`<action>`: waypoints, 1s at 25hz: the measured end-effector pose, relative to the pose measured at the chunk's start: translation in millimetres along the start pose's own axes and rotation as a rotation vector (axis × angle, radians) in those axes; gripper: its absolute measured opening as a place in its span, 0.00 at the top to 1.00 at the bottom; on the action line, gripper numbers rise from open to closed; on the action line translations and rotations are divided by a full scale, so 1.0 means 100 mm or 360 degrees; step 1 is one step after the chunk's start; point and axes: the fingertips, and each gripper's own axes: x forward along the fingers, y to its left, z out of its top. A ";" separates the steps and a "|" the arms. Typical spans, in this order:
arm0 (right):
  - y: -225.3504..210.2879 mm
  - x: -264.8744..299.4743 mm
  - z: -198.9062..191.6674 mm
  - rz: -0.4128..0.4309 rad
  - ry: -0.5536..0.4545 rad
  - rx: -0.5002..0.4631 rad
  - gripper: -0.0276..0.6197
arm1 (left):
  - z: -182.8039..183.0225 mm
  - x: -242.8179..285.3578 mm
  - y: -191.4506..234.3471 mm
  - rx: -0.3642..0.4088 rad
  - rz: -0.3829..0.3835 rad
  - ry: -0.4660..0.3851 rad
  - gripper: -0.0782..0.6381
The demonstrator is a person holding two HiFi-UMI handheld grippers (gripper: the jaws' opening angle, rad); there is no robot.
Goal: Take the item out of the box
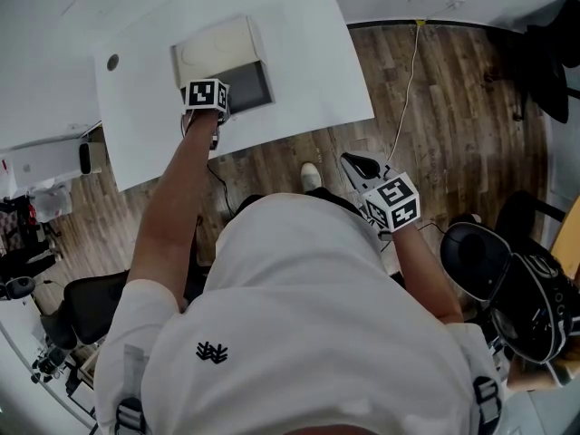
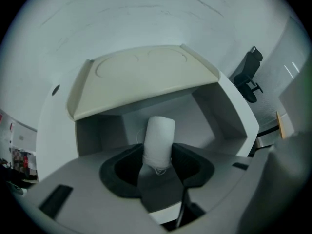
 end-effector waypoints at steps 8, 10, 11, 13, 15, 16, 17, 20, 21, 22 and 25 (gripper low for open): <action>0.14 0.09 0.05 0.0038 0.0022 -0.0048 0.94 | -0.01 -0.13 -0.02 -0.0014 -0.0085 -0.0113 0.64; 0.16 0.12 0.07 0.0051 0.0028 -0.0065 0.94 | 0.00 -0.19 -0.05 -0.0010 -0.0124 -0.0163 0.64; 0.18 0.13 0.09 0.0058 0.0029 -0.0075 0.94 | 0.01 -0.23 -0.07 -0.0007 -0.0145 -0.0192 0.64; 0.23 0.17 0.12 0.0075 0.0031 -0.0096 0.94 | 0.04 -0.34 -0.11 0.0001 -0.0190 -0.0260 0.64; 0.27 0.20 0.13 0.0094 0.0037 -0.0121 0.94 | 0.07 -0.44 -0.16 0.0019 -0.0226 -0.0324 0.65; 0.30 0.22 0.14 0.0103 0.0042 -0.0135 0.94 | 0.07 -0.49 -0.18 0.0024 -0.0245 -0.0352 0.65; 0.33 0.24 0.14 0.0112 0.0047 -0.0148 0.94 | 0.07 -0.54 -0.20 0.0022 -0.0264 -0.0379 0.65; 0.46 0.31 0.16 0.0133 0.0057 -0.0184 0.94 | 0.05 -0.73 -0.23 0.0021 -0.0323 -0.0463 0.65; 0.50 0.33 0.17 0.0137 0.0058 -0.0195 0.94 | 0.04 -0.79 -0.24 0.0027 -0.0343 -0.0495 0.65; 0.54 0.35 0.18 0.0140 0.0058 -0.0206 0.94 | 0.02 -0.86 -0.25 0.0033 -0.0363 -0.0529 0.65; 0.67 0.40 0.18 0.0149 0.0060 -0.0230 0.94 | -0.04 -1.09 -0.29 0.0044 -0.0427 -0.0626 0.65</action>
